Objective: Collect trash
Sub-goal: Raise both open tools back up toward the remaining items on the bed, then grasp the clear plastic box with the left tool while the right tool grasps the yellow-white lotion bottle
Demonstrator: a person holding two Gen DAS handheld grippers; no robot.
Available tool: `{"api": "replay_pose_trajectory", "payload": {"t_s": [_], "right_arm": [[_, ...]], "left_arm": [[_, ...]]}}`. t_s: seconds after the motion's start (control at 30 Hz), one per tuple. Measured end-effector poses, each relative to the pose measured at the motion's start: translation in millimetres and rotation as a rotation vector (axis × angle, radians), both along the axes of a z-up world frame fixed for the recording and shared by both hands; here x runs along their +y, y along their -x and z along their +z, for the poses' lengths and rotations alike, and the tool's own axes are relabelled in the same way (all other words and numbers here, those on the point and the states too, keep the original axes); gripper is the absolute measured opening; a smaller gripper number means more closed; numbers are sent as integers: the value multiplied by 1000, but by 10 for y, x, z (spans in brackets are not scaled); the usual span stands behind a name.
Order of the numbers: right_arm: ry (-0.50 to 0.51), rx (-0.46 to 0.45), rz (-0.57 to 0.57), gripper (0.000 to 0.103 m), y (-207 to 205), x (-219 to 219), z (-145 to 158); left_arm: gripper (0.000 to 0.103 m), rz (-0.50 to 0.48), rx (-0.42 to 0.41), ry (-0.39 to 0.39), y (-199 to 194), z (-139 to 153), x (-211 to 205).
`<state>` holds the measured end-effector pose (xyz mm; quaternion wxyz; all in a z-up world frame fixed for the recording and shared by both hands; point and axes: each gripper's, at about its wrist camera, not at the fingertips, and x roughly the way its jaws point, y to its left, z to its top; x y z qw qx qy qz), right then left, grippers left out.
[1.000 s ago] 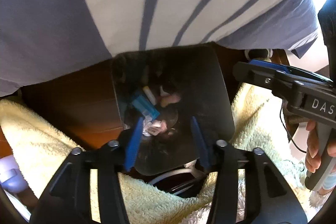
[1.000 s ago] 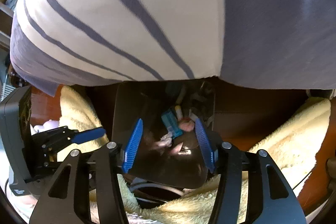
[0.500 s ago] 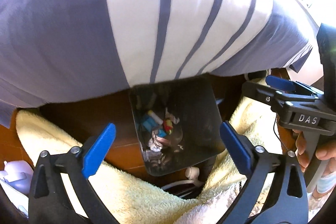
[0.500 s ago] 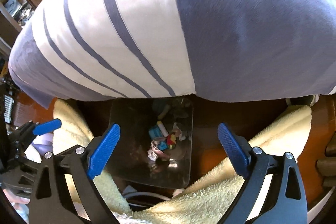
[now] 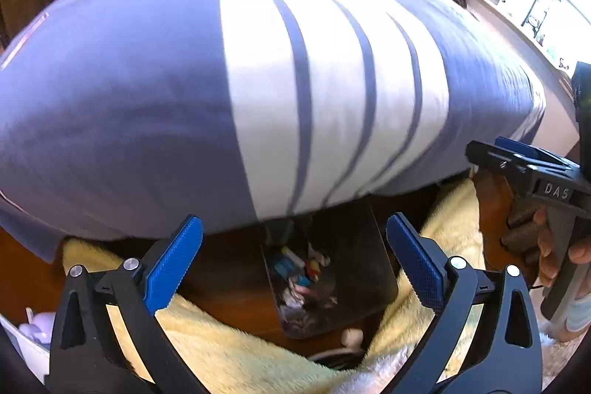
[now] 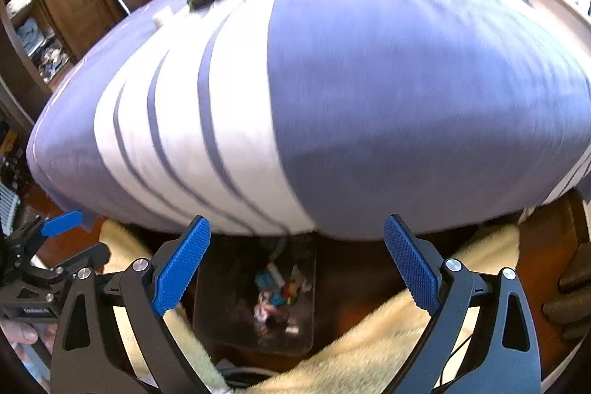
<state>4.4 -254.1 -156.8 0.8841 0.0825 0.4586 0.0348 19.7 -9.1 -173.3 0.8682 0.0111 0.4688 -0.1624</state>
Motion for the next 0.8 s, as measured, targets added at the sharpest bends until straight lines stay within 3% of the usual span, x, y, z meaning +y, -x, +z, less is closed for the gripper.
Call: {"api": "replay_pose_trajectory", "payload": {"t_s": [0.37,0.8], "right_arm": [[46,-73,-31,95,-666,-114,353],[26,-105,-30,95,-1758,101,488]], "left_arm": [[95,57,-84,-19,-680,397,124],[95,44,-100,-38,-1463,459,-73]]}}
